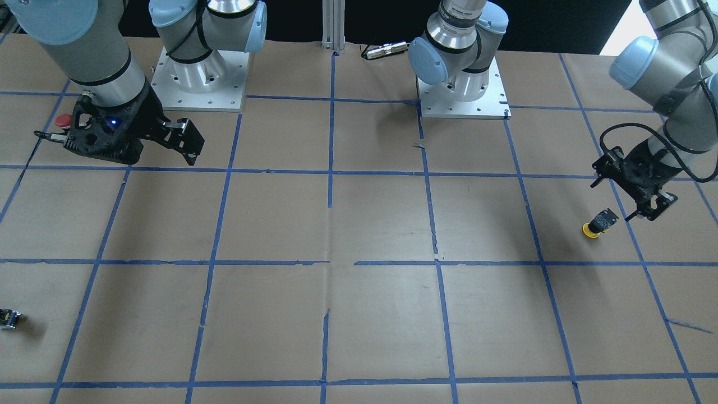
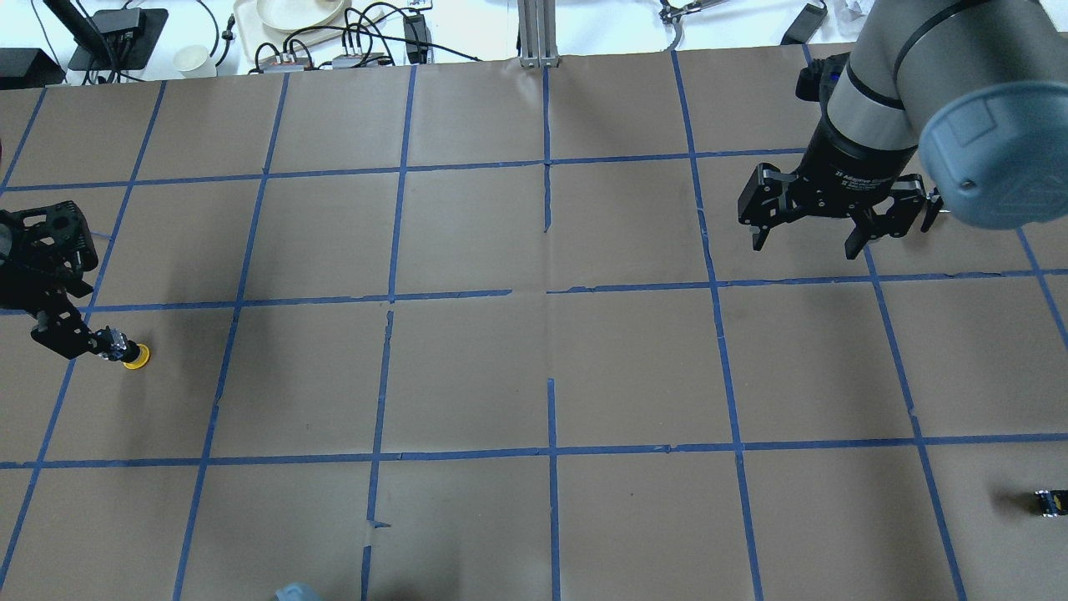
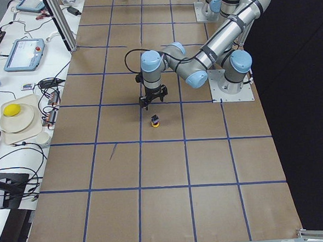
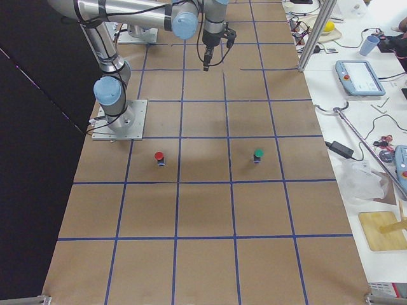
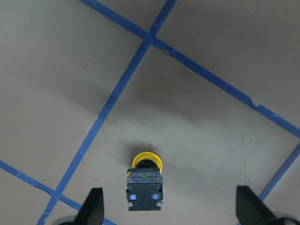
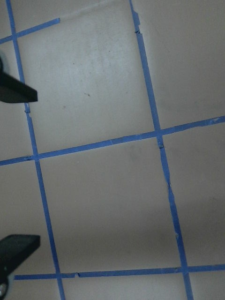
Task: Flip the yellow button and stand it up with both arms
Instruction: 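Lower the left gripper and close it on the yellow button's base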
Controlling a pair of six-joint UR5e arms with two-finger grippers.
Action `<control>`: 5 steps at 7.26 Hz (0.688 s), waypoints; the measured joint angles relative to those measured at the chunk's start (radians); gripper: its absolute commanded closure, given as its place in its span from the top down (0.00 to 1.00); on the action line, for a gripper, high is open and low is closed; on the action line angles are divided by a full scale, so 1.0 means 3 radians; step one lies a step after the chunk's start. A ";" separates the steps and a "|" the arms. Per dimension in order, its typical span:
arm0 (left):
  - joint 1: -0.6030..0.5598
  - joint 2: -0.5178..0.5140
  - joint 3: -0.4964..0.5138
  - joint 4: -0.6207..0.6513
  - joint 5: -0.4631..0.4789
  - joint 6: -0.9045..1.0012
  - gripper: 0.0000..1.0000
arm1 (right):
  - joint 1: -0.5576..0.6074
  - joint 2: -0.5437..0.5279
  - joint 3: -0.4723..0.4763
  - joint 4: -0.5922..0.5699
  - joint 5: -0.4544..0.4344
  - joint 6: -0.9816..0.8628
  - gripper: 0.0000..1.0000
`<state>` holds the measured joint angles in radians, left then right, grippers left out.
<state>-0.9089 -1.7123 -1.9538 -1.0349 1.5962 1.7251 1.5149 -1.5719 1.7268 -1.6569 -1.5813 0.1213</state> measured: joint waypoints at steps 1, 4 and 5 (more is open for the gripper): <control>0.0043 -0.0127 0.0014 0.0093 -0.0055 0.0130 1.00 | -0.0004 0.0029 -0.0002 -0.0082 0.0007 -0.0007 1.00; 0.0183 -0.0394 -0.0006 0.0406 -0.0105 0.0347 1.00 | -0.0011 0.0064 0.0012 -0.0134 -0.0036 0.0005 1.00; 0.0195 -0.0423 -0.0020 0.0421 -0.0095 0.0357 1.00 | -0.0012 0.0069 0.0025 -0.0126 -0.0040 0.0017 1.00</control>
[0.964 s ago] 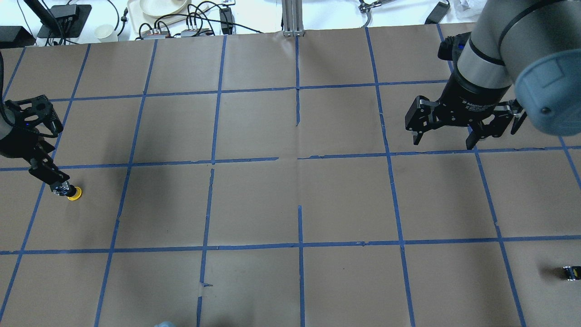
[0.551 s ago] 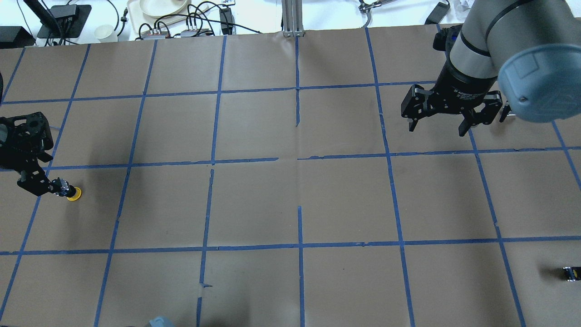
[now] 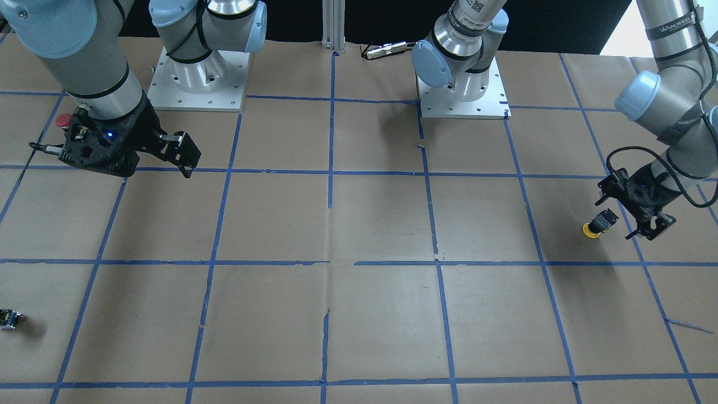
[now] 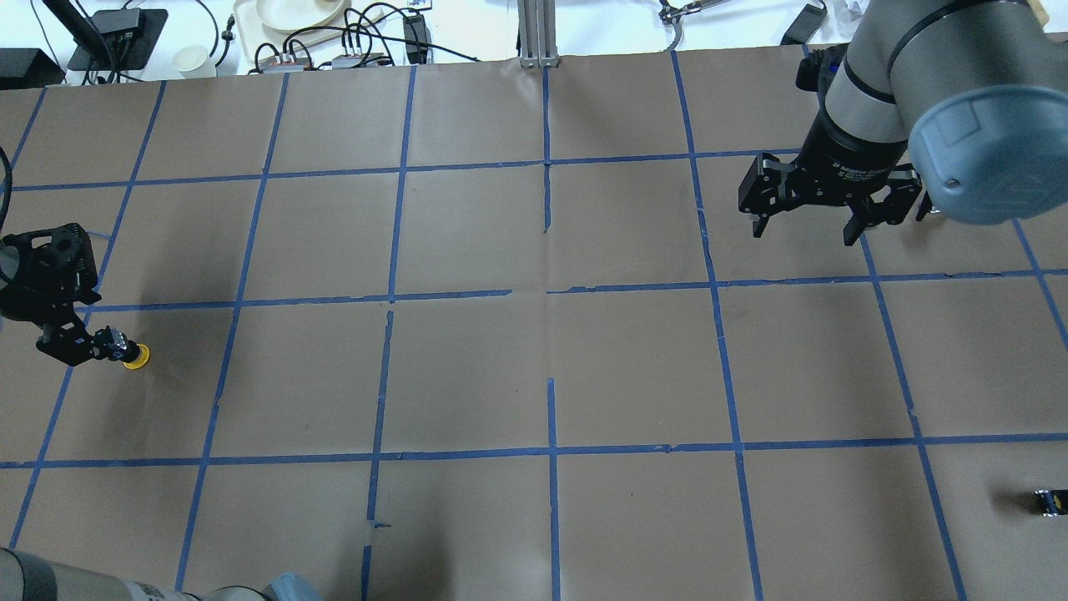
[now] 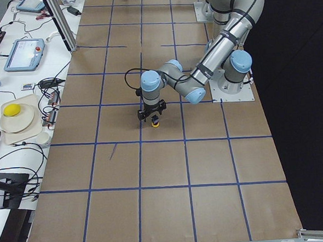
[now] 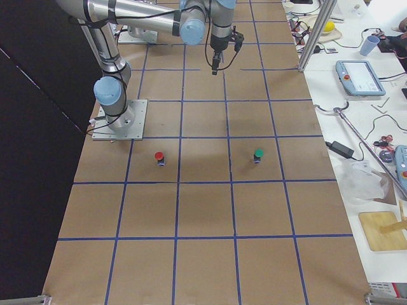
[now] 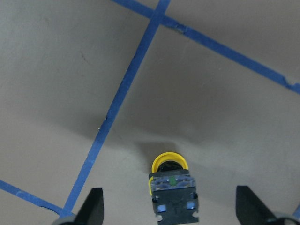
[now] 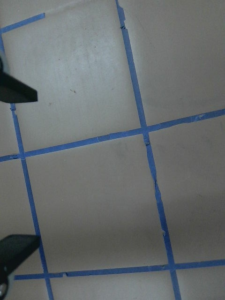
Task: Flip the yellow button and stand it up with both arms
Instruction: 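Lower the left gripper and close it on the yellow button's base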
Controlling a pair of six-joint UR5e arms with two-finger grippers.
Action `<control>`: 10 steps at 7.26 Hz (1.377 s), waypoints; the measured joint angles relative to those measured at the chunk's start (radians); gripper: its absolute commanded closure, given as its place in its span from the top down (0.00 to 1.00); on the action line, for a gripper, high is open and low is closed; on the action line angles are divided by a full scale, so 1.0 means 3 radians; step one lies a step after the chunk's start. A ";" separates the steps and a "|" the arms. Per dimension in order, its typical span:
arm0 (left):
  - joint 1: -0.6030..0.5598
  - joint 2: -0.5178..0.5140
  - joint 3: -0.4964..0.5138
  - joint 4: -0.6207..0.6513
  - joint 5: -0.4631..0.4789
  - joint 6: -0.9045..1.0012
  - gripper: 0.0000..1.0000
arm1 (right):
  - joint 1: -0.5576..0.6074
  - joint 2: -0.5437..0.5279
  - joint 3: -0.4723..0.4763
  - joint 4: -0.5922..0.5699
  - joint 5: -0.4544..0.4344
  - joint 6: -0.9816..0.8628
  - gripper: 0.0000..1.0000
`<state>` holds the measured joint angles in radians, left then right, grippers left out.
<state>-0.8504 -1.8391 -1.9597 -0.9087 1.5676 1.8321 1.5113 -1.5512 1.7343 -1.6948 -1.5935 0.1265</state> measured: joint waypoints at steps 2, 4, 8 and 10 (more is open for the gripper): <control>0.0005 -0.0028 -0.0047 0.0011 0.0013 -0.0016 0.98 | -0.0001 -0.0009 0.0010 0.0057 0.0003 0.0004 1.00; 0.0006 -0.0047 -0.0070 0.0024 0.0014 -0.0060 0.88 | 0.0002 -0.0029 -0.0020 0.0082 0.0039 0.0002 1.00; 0.0004 -0.0053 -0.0087 0.0102 0.0016 -0.0270 0.67 | 0.0044 -0.0322 -0.0084 0.0488 0.0075 0.0002 1.00; 0.0006 -0.0052 -0.0091 0.0128 0.0019 -0.0278 0.46 | 0.0041 -0.0356 -0.0061 0.0511 0.0106 -0.0003 1.00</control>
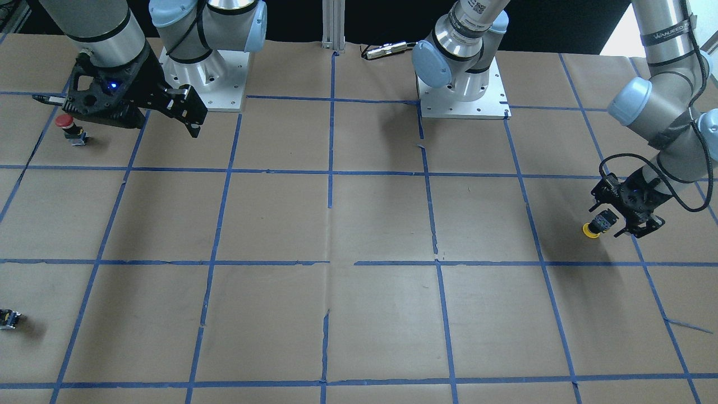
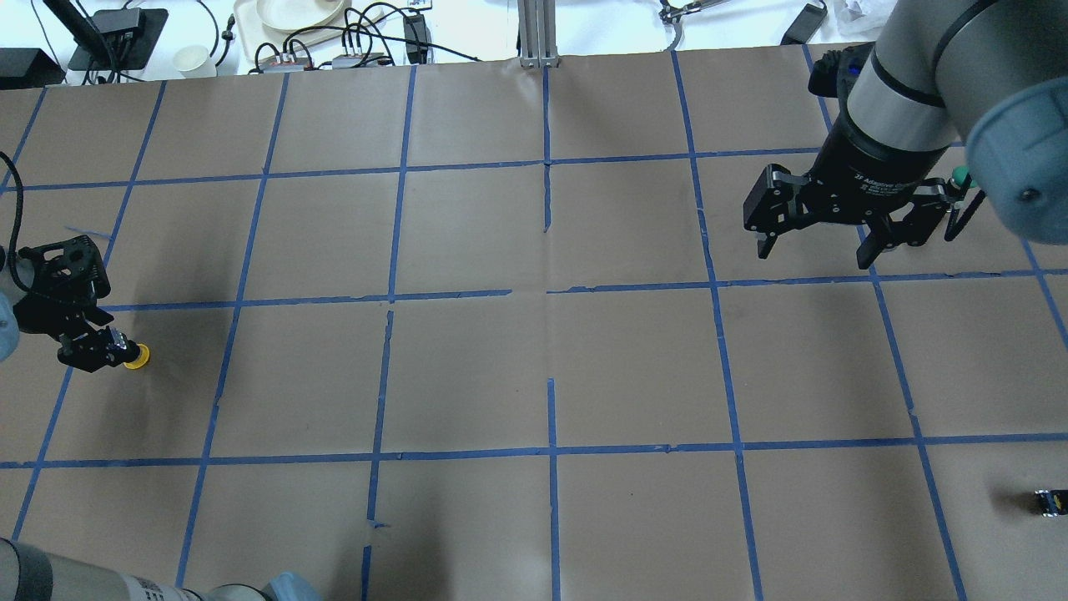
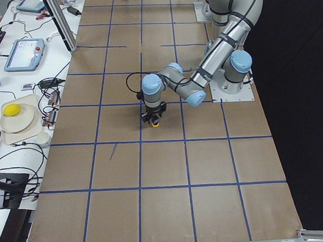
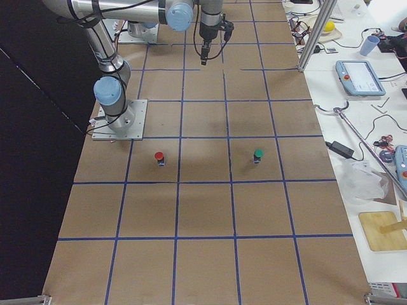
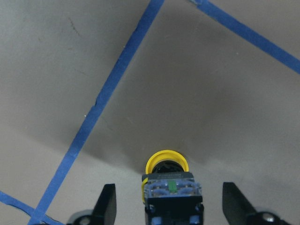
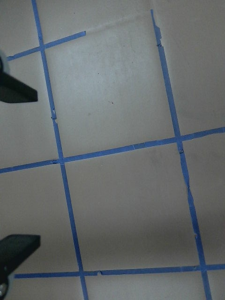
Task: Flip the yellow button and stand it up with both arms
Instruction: 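Lower the left gripper and close it on the yellow button's base, then lift the button with the left gripper toward the table center while the right arm approaches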
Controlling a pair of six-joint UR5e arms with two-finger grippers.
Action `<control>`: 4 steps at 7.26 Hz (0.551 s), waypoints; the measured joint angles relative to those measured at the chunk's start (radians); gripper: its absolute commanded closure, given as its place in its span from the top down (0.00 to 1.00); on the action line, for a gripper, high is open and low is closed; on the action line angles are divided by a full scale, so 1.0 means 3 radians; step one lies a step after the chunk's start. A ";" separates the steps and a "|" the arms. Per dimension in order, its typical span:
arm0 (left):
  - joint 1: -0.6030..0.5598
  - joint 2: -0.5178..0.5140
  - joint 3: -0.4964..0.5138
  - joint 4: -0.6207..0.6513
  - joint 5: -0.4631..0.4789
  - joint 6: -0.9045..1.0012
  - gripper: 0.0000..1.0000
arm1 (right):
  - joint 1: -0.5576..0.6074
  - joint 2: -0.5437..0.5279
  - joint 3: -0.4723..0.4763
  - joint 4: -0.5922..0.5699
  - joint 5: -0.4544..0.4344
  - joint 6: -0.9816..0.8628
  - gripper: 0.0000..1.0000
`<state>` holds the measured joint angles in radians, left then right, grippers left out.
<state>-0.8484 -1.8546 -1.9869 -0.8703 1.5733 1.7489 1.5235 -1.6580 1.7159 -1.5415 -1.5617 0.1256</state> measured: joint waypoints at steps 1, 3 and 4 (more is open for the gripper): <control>0.0000 0.0000 -0.0005 0.0036 0.0001 0.0000 0.34 | -0.0003 -0.0007 0.0008 0.0014 0.0003 -0.0002 1.00; 0.0000 0.0004 -0.0019 0.0088 0.0003 -0.0020 0.25 | -0.0005 -0.0015 0.0029 0.0025 0.0002 -0.0001 1.00; -0.0002 0.0013 -0.0015 0.0083 0.0008 -0.0044 0.25 | -0.0006 -0.0017 0.0032 0.0025 0.0000 0.0000 1.00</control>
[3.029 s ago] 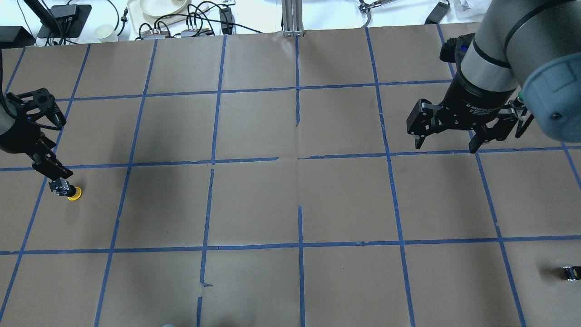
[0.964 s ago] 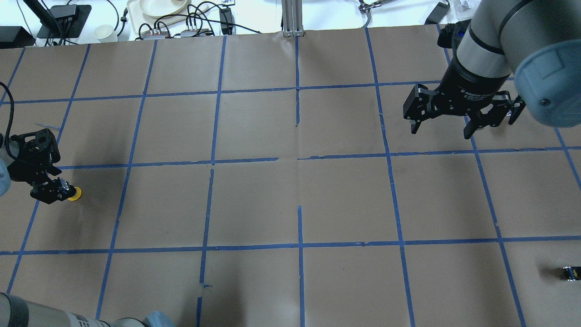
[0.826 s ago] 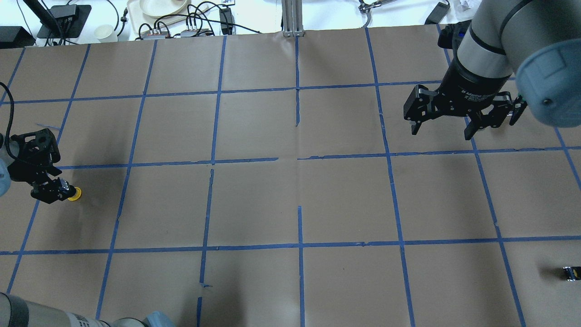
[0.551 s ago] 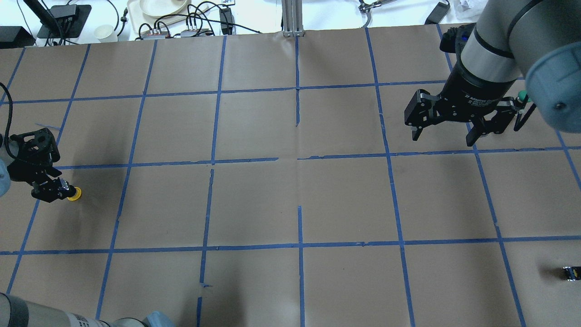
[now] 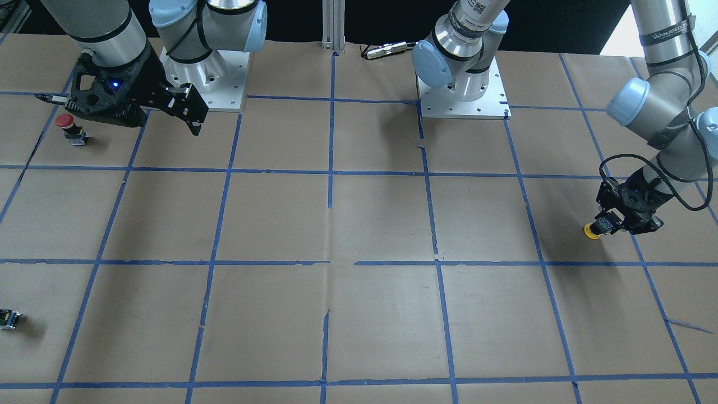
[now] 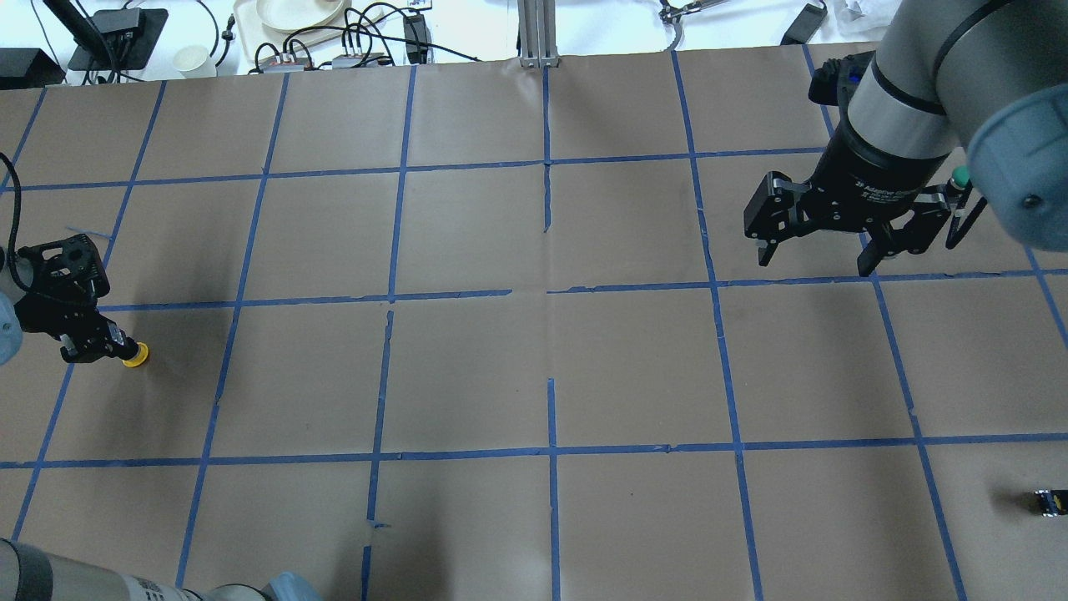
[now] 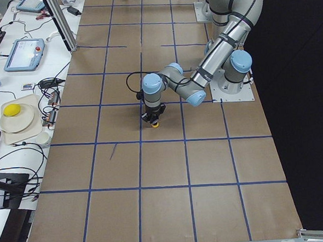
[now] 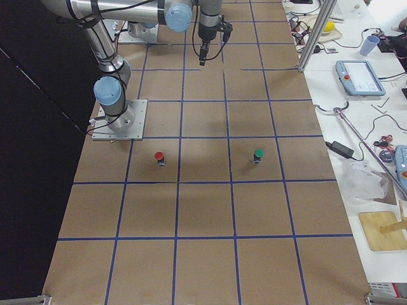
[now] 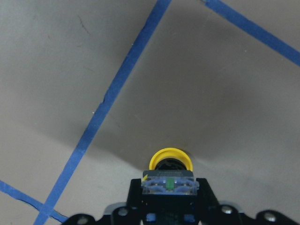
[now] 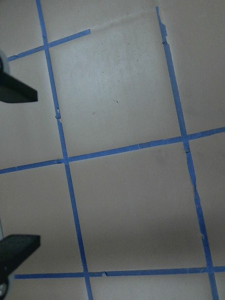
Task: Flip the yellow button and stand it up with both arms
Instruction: 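Lift the button with the left gripper toward the table center while the right arm approaches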
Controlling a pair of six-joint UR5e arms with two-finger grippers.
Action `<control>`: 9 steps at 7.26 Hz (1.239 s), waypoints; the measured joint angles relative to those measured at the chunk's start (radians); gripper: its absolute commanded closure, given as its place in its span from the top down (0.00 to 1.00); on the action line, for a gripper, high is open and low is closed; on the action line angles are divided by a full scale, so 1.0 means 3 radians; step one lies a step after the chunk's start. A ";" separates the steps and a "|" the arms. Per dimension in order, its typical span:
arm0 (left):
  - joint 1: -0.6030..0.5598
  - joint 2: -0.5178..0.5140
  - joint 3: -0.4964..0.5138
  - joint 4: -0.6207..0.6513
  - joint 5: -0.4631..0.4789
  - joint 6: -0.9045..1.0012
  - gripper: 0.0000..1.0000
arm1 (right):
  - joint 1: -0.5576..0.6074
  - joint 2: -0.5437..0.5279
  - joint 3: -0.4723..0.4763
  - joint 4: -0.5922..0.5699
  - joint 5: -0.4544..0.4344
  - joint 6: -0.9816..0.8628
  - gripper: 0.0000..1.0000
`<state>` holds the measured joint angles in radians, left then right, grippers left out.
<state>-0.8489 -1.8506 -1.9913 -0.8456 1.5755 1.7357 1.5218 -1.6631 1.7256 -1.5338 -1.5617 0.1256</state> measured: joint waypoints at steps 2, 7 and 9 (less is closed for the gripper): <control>-0.0050 0.0132 0.0057 -0.0323 -0.0075 -0.0117 0.25 | 0.0000 0.0000 0.0004 0.0005 -0.0014 0.0004 1.00; -0.0899 0.1064 0.0154 -0.2267 -0.1435 -0.1925 0.24 | 0.0004 -0.0009 0.0004 0.0022 -0.0026 0.0004 1.00; -0.1312 0.1146 0.0155 -0.2602 -0.2164 -0.2490 0.23 | 0.0004 -0.0001 -0.0004 0.0000 -0.0010 0.0012 1.00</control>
<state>-1.2426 -1.5067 -1.9447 -1.6261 0.9263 0.9886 1.5230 -1.6635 1.7245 -1.5338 -1.5646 0.1290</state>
